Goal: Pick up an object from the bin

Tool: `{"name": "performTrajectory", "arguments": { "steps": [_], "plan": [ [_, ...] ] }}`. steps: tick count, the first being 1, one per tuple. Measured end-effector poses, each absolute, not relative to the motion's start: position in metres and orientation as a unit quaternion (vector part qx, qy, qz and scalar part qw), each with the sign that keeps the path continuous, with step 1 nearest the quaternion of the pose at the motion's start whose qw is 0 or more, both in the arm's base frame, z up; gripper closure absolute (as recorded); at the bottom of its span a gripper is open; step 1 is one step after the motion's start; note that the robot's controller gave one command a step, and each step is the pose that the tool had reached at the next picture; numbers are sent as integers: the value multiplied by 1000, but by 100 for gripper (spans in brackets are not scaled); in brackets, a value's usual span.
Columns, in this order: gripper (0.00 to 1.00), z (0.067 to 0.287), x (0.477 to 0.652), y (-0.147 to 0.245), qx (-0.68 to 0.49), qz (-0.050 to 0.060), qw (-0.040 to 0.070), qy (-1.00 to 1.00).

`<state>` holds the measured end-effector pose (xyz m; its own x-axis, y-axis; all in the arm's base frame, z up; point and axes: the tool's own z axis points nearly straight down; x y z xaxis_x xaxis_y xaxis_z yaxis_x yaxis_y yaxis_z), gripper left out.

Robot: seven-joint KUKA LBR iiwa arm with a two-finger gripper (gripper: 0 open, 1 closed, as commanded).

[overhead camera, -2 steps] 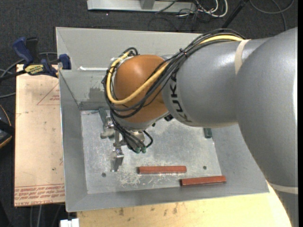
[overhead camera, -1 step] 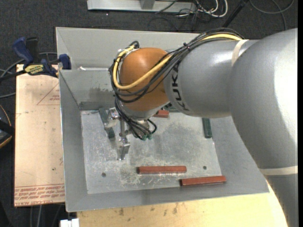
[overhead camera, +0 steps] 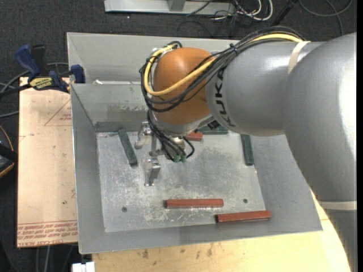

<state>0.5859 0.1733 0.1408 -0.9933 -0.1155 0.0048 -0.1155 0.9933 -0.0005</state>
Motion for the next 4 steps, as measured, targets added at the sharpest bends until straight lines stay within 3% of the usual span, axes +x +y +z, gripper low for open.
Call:
{"name": "performTrajectory", "arguments": {
  "steps": [1, 2, 3, 4],
  "plan": [
    [0, 126, 612, 171, 136, -2, -9, -991],
    [0, 95, 617, 164, 139, -2, -5, -990],
    [0, 84, 626, 167, -4, -1, -2, -1000],
    [0, 81, 632, 172, 101, 0, -3, -995]
  ]
}}
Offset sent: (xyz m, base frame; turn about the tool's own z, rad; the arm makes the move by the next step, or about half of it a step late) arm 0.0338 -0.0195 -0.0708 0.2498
